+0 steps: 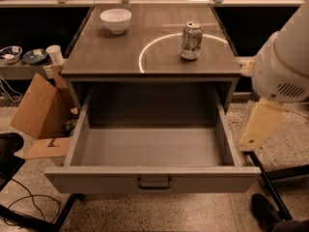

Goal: Close top drawer

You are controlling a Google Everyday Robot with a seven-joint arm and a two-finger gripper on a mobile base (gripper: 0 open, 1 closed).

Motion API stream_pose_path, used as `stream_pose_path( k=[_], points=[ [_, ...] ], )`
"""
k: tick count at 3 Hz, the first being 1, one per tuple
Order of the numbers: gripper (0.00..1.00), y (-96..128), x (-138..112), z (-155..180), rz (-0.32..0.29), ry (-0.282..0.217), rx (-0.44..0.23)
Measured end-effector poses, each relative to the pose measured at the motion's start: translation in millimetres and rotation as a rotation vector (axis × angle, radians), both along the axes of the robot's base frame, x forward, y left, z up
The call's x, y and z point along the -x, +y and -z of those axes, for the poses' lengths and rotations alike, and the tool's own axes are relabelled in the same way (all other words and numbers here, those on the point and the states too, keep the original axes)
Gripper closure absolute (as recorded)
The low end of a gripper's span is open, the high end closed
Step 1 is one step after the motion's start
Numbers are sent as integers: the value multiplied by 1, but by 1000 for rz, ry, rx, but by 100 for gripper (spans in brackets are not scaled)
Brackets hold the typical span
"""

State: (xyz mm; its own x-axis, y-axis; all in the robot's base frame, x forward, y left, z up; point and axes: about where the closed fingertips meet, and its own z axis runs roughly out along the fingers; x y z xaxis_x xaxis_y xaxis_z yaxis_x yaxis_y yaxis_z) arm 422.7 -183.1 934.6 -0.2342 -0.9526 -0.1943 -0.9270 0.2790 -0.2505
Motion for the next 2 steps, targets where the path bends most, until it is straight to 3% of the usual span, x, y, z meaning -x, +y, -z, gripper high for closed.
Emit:
stream_pose_path(
  k=[1, 2],
  points=[
    [35, 18, 19, 51, 32, 2, 10],
    [66, 16, 48, 152, 82, 89, 48]
  ],
)
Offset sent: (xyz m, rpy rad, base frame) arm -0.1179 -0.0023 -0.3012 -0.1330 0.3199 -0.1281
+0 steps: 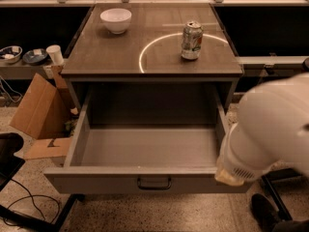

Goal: Close top drawer

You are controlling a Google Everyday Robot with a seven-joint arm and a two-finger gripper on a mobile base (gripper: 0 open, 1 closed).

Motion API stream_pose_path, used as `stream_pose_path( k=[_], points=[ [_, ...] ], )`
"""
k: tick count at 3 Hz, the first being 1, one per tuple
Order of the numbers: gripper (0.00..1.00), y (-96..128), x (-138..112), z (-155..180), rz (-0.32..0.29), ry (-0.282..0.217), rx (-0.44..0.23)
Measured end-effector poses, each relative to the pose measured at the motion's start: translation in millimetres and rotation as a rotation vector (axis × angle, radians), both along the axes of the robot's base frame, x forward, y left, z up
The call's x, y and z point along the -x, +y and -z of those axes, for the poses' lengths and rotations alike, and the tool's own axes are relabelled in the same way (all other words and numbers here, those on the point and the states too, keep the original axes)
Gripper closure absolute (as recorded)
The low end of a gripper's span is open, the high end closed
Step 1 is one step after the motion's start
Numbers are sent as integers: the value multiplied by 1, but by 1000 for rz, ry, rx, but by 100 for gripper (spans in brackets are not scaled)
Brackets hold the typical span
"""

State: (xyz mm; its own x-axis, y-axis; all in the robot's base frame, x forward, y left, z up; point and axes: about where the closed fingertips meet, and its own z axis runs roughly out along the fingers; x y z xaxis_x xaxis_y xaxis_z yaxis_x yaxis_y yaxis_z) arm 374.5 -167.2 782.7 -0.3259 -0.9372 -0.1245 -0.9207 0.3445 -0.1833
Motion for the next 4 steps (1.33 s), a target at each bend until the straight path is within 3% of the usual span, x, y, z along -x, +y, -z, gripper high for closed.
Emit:
stream_pose_path(
  k=[1, 2, 3, 4],
  points=[
    [91, -14, 32, 86, 28, 101, 58],
    [100, -29, 51, 136, 79, 111, 78],
    [100, -32, 46, 170, 127, 39, 62],
    [100, -26, 23, 187, 161, -49, -7]
  ],
)
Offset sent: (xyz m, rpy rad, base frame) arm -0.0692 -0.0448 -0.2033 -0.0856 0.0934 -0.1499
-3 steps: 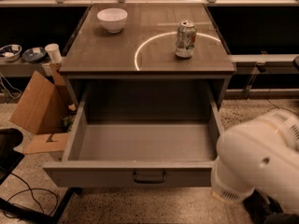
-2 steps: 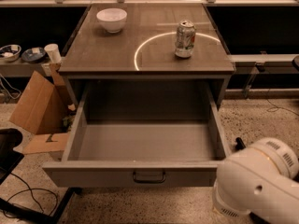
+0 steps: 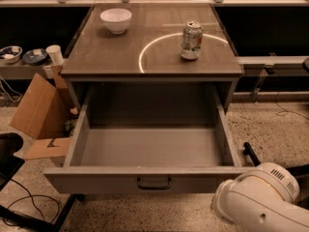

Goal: Close top drawer

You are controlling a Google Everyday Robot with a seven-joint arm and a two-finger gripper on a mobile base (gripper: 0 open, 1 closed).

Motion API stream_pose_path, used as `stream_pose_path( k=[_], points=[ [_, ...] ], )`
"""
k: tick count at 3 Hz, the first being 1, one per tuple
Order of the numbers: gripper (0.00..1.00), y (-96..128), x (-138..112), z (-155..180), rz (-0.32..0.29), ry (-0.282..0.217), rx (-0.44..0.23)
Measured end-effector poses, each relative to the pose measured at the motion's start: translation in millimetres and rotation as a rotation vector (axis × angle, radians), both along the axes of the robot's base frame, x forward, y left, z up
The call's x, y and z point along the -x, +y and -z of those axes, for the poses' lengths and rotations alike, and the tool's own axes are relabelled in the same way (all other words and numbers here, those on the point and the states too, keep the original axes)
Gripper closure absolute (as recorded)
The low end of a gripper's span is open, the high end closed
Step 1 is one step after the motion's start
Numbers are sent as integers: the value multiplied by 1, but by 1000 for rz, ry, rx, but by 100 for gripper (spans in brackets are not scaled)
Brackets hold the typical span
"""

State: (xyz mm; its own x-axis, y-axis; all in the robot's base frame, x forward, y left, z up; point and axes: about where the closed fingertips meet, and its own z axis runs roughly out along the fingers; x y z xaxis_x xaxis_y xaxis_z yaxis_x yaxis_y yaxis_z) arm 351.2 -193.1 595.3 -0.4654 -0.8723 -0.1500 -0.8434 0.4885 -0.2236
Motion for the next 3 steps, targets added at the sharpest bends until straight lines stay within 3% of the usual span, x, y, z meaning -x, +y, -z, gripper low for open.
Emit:
stream_pose_path(
  k=[1, 2, 3],
  points=[
    [100, 15, -29, 6, 10, -97, -109],
    [100, 21, -36, 3, 1, -129, -129],
    [100, 21, -36, 3, 1, -129, -129]
  ],
)
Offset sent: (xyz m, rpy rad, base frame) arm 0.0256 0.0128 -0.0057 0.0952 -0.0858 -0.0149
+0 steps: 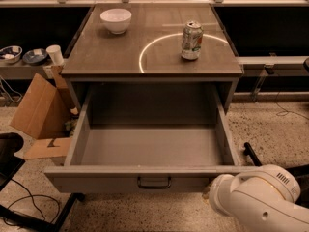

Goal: Close top drawer

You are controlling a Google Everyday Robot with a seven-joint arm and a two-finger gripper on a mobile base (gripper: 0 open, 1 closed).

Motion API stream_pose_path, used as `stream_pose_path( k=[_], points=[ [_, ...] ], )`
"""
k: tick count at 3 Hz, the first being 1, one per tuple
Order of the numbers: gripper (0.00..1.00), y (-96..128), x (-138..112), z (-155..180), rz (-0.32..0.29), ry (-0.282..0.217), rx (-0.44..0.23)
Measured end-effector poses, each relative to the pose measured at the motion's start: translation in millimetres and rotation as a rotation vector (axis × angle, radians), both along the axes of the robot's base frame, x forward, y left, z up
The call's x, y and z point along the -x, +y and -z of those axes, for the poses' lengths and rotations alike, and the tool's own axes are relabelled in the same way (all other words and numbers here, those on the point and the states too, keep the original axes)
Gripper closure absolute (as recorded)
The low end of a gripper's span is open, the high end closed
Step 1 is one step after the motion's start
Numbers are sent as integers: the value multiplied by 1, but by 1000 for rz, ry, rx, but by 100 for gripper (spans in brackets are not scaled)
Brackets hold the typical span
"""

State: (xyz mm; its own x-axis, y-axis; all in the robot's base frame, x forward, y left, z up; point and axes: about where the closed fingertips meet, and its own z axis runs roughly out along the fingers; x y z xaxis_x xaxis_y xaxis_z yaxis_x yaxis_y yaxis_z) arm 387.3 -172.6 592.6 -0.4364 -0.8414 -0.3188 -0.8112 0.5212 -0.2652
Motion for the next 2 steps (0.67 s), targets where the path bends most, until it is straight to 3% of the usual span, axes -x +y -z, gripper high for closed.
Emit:
stream_pose_path(
  k=[1, 2],
  points=[
    [100, -2, -6, -4, -4, -28, 18],
    [100, -6, -27, -13, -3, -89, 30]
  ],
)
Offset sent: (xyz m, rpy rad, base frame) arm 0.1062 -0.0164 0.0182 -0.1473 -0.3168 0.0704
